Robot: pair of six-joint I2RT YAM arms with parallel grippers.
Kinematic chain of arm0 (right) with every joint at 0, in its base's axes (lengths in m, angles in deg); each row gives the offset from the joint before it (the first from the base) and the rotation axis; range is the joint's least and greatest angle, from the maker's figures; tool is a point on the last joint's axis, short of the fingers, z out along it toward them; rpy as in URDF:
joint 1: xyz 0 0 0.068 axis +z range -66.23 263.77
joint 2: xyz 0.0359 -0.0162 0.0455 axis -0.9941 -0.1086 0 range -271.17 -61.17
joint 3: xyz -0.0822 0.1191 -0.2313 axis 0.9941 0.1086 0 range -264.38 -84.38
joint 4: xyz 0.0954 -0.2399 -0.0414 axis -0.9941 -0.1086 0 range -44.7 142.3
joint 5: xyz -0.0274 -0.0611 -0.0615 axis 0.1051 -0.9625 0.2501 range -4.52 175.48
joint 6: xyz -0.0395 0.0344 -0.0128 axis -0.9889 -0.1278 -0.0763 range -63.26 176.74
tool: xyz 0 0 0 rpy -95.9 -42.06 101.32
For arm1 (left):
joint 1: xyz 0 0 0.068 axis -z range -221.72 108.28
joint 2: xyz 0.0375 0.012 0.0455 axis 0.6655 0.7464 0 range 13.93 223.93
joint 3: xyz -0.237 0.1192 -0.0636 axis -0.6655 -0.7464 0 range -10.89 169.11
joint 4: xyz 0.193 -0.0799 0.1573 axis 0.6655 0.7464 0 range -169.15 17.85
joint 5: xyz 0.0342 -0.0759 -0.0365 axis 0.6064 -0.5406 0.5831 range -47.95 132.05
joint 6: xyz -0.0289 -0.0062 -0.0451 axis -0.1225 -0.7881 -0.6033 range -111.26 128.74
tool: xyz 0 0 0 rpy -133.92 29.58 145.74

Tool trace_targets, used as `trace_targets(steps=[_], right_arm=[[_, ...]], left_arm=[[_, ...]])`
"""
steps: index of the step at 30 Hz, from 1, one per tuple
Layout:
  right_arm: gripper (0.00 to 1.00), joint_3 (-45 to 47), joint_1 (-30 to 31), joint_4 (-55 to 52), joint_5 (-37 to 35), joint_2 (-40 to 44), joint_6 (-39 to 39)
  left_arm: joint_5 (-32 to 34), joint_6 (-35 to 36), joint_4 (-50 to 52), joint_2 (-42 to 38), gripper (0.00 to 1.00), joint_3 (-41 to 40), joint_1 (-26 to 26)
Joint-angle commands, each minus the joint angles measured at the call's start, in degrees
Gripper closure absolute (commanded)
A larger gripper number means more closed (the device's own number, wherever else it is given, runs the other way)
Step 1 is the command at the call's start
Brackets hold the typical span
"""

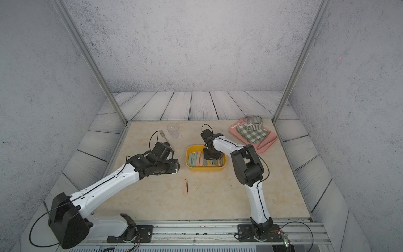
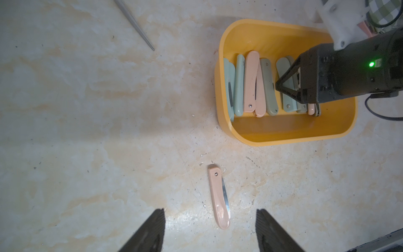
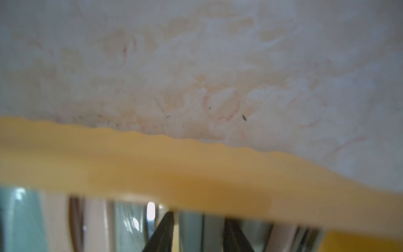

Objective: Take the fruit knife out of the storage box
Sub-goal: Pick up the fruit knife from the storage box.

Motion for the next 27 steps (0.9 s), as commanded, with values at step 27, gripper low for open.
trace_targets(steps=[27], right_arm=[[0.59, 2.53, -0.2, -0.35, -0.99, 4.82, 0.65]], left_arm=[[-0.79, -0.23, -1.37, -0.26, 0.31, -1.4, -0.41]])
